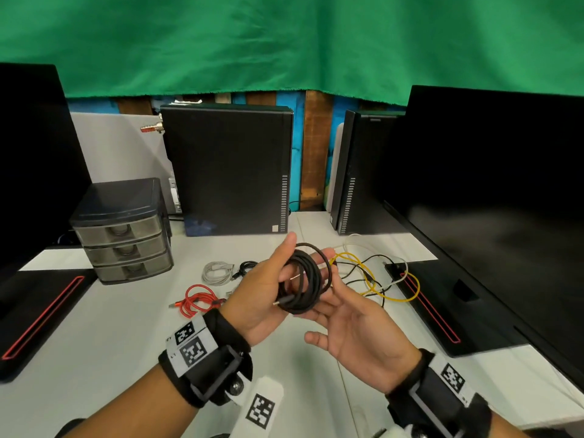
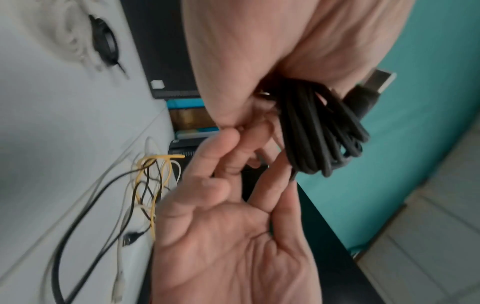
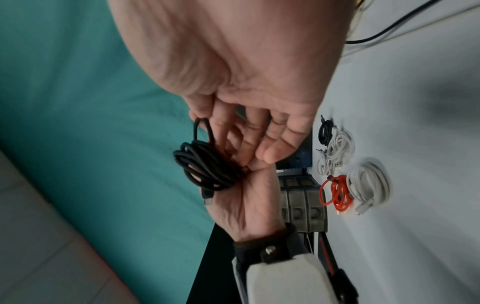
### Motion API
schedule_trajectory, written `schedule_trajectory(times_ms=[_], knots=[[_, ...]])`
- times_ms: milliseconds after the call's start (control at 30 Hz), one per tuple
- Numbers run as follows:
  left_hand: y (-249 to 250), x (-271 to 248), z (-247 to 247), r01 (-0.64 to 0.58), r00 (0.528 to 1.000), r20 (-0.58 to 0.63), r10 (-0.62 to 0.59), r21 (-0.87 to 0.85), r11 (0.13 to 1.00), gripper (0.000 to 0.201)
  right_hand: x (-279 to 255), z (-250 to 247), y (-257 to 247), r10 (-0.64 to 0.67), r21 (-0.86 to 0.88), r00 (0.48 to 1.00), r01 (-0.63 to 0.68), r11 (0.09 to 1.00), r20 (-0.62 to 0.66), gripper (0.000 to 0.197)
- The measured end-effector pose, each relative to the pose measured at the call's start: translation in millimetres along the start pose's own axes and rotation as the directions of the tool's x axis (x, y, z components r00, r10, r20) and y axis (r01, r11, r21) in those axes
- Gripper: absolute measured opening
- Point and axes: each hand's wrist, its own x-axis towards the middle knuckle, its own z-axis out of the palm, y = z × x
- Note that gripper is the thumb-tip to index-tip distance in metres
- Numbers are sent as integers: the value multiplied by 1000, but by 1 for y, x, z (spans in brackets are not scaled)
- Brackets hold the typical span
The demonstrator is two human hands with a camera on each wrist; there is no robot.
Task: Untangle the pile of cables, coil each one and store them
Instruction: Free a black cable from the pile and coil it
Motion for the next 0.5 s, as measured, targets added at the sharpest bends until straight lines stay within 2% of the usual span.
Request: schedule_trajectory(times_ms=[33, 67, 133, 233, 300, 367, 400, 433, 500], knots=[[1, -1, 0, 20, 1000, 7, -19, -40, 999, 71, 0, -1, 0, 6, -14, 1000, -6, 1000, 11, 58], [0, -1, -1, 16, 1000, 4, -16, -54, 998, 78, 0, -2, 0, 8, -35, 1000, -7, 999, 17, 57], [0, 0, 0, -27, 999, -36, 27, 4, 1000, 87, 0, -3, 0, -3, -65, 1000, 4, 998, 13, 52], [2, -2, 6, -122, 979, -144, 142, 142, 982, 59, 0, 2, -1, -139, -224, 983, 110, 968, -119, 40], [-1, 0, 5, -153, 942, -255, 219, 255, 955, 54, -3, 7, 2, -334, -435, 914, 210, 876, -231, 27], [-5, 2, 4, -193, 906, -301, 299, 334, 923, 53, -8, 13, 4, -501, -591, 832, 285, 754, -238, 29], [-8, 3, 4, -221, 895, -296, 334, 357, 908, 53, -10, 17, 6, -520, -626, 828, 295, 722, -210, 38], [-11, 3, 4, -248, 887, -283, 366, 375, 893, 55, -13, 21, 6, -486, -639, 852, 267, 721, -192, 46], [-16, 2, 6, -270, 884, -261, 388, 394, 879, 62, -15, 27, 8, -332, -632, 926, 150, 761, -181, 51]])
